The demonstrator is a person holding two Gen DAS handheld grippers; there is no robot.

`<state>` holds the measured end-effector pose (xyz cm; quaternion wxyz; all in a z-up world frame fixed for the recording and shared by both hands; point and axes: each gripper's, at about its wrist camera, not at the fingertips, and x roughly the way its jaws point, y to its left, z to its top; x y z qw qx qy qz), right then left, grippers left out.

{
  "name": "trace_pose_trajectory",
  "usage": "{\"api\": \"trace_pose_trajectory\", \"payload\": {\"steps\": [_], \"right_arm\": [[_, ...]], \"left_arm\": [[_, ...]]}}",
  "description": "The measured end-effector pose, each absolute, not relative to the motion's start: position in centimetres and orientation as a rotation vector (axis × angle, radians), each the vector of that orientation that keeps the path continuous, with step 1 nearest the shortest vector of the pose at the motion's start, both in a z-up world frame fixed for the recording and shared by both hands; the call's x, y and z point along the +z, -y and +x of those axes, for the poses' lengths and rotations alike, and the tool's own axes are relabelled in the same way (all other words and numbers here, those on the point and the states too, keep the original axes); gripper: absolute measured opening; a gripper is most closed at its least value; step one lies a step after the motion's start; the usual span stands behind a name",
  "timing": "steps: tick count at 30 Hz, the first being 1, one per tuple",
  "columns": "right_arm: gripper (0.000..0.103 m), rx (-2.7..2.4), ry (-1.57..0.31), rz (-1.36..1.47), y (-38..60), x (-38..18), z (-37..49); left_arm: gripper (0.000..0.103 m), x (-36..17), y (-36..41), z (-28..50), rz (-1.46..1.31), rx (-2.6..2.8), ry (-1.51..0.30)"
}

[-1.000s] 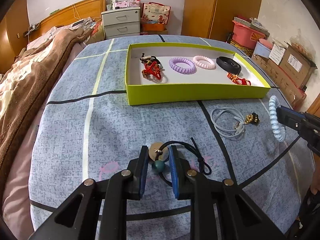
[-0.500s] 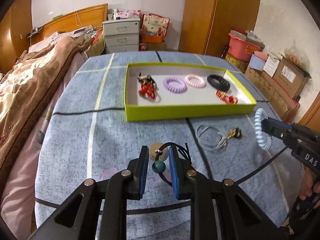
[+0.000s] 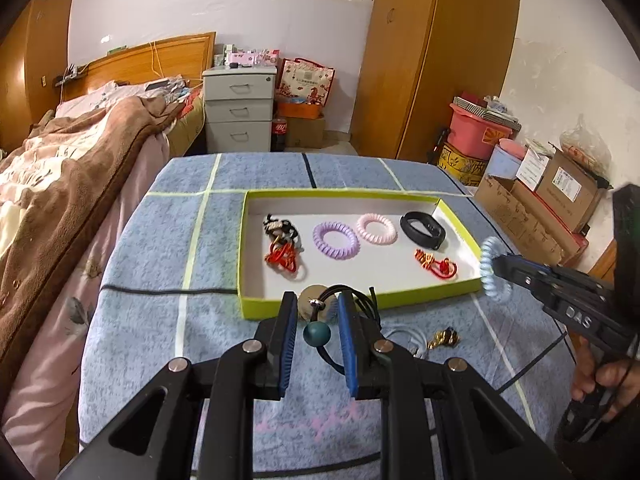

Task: Organize jewelry
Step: 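Carry the blue coil and black hair tie over the box with both grippers, then open both grippers to release the blue coil and black hair tie in the box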

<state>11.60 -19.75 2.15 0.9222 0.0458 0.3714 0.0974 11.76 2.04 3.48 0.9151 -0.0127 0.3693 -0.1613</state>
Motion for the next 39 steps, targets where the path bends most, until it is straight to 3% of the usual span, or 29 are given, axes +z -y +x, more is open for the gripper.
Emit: {"api": "trace_pose_trajectory", "payload": {"steps": [19,39], "right_arm": [[0.01,0.171,-0.869,0.017,19.5,-0.5,20.9],[0.01,0.159,-0.907,-0.056,18.8,-2.1,24.3]], "left_arm": [[0.021,1.4,0.8,17.2,-0.018,-0.334,-0.822],[0.022,-1.4,0.9,19.6,-0.029,-0.302,-0.899]]}}
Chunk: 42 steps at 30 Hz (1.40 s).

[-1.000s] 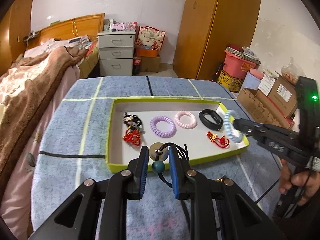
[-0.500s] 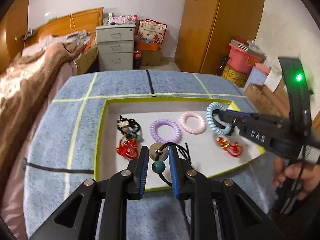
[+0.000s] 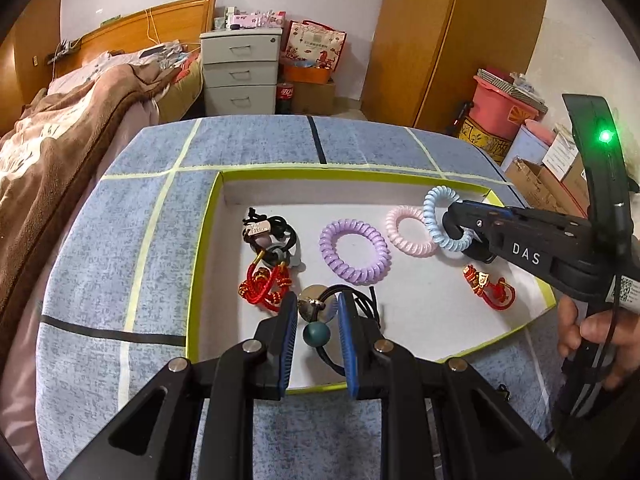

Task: Organize jewelry
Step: 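Open both grippers to release the blue coil and black hair tie in the box, then withdraw both open grippers from the box to the remaining items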

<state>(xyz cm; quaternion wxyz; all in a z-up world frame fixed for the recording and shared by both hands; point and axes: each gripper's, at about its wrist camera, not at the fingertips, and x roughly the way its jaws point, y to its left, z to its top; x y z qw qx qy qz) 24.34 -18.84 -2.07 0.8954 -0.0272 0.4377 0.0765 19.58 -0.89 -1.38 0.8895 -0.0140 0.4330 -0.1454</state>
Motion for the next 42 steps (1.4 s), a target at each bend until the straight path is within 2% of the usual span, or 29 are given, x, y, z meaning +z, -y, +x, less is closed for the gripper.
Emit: {"api": "trace_pose_trajectory", "payload": {"steps": [12,19,23,27,29,30,37,42], "right_arm": [[0.01,0.158,-0.913,-0.077,18.7,-2.6,24.6],[0.011,0.151,-0.917,-0.079,18.8,-2.7,24.6],[0.015,0.151,-0.911,-0.072,18.8,-2.4,24.4],[0.02,0.158,-0.896,-0.063,18.8,-2.0,24.1],[0.038,0.17,-0.881,-0.051,18.8,-1.6,23.7],[0.041,0.174,-0.874,-0.048,18.8,-1.4,23.5],[0.041,0.177,-0.843,-0.039,18.5,-0.1,22.2],[0.041,0.183,-0.81,-0.004,18.9,0.9,20.1]], "left_arm": [[0.022,-2.2,0.8,20.0,-0.036,-0.302,-0.927],[0.034,-2.1,0.8,19.9,-0.039,-0.309,-0.924],[0.034,-2.1,0.9,19.8,-0.038,-0.304,-0.927],[0.042,-1.8,0.8,19.5,-0.04,-0.305,-0.917],[0.043,-1.6,0.7,19.4,-0.047,-0.308,-0.914],[0.045,-1.5,0.6,19.2,-0.045,-0.305,-0.911],[0.053,-0.3,0.6,17.8,-0.031,-0.3,-0.882],[0.055,0.7,0.4,16.4,-0.024,-0.286,-0.852]]}}
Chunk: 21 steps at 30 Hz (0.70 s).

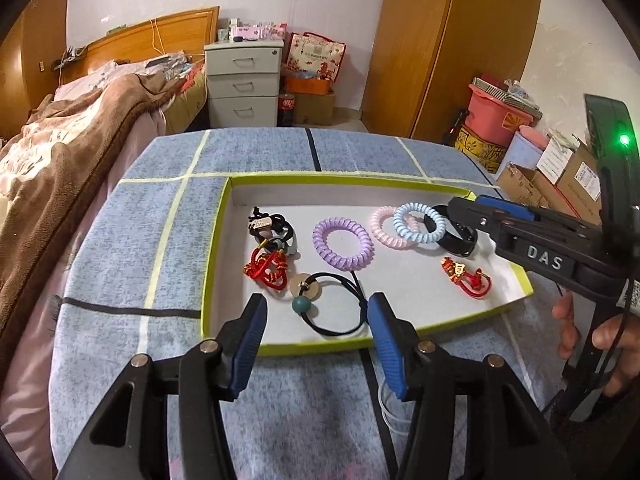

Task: Organize jewelry
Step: 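Withdraw both open grippers from the box to the remaining items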

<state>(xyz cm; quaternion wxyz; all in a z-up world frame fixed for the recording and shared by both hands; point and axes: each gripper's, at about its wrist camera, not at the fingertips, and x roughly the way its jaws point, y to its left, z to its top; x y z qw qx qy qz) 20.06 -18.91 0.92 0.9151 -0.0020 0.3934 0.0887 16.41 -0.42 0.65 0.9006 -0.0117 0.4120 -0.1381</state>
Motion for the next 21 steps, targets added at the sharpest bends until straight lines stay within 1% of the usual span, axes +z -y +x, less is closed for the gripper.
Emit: {"api": "trace_pose_trajectory", "payload": {"steps": [6,21], "right_arm": [[0.041,0.19,-0.781,0.016,19.2,1.5,17.3],[0.042,0.187,-0.768,0.057,20.6,0.9,10.9]], "left_arm": [[0.057,1.9,0.2,14.4,-0.029,-0.268,-0.808],[0.058,2.8,-0.8,9.9,-0.026,-0.239,-0.765]]}}
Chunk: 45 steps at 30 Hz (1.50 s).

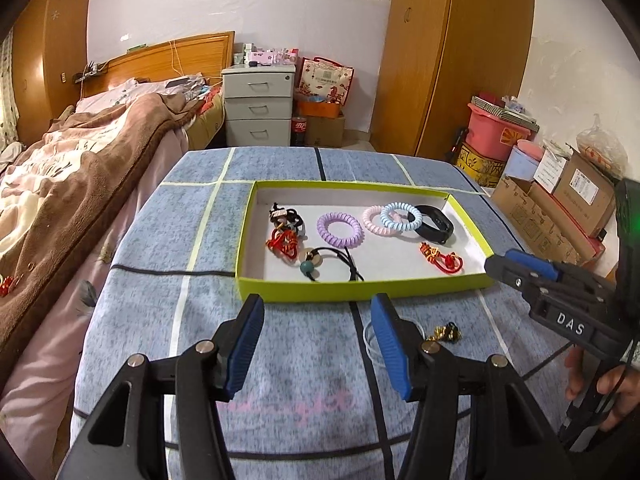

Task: Organize jewelry
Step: 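Withdraw both open grippers from the box to the remaining items, then close the right gripper on the black-and-gold charm and lift it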

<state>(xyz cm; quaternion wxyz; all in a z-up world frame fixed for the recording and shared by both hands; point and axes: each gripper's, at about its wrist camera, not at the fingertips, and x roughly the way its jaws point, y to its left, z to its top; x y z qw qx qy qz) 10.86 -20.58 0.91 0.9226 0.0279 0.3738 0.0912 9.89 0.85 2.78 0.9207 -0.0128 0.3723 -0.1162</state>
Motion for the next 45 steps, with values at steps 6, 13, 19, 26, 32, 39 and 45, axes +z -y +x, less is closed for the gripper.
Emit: {"api": "trace_pose_trajectory", "payload": {"steps": [6,13,19,26,32,39,45], "right_arm": [[0.049,0.192,-0.799,0.082,21.1,-0.7,8.9],[0.052,0.263,-0.85,0.06,19.5,-2.5,8.6],[0.052,0.267,-0.888,-0.049,17.5,-3.9,9.6],[0.052,0.254,-0.919,-0.049,17.7,-4.8,10.1],[0.047,0.236,-0.921,-0.074,17.5,-4.8,10.0],[0.03,0.244,-0.916,-0.128,17.6,-4.7,10.2],[0.016,0.249,-0.918,-0.026,19.6,-4.5,10.3]], "left_arm": [[0.06,2.0,-2.3,8.4,-0.057,-0.243,-0.793],[0.062,0.2,-3.9,7.4,-0.126,-0.229,-0.835],[0.062,-0.6,-4.4,7.1,-0.188,-0.309,-0.862],[0.062,-1.2,-4.0,7.5,-0.182,-0.296,-0.887],[0.062,-1.4,-3.6,7.7,-0.176,-0.282,-0.904],[0.062,-1.3,-2.2,8.1,-0.165,-0.305,-0.911],[0.062,-1.3,-0.3,8.2,-0.113,-0.334,-0.925]]}}
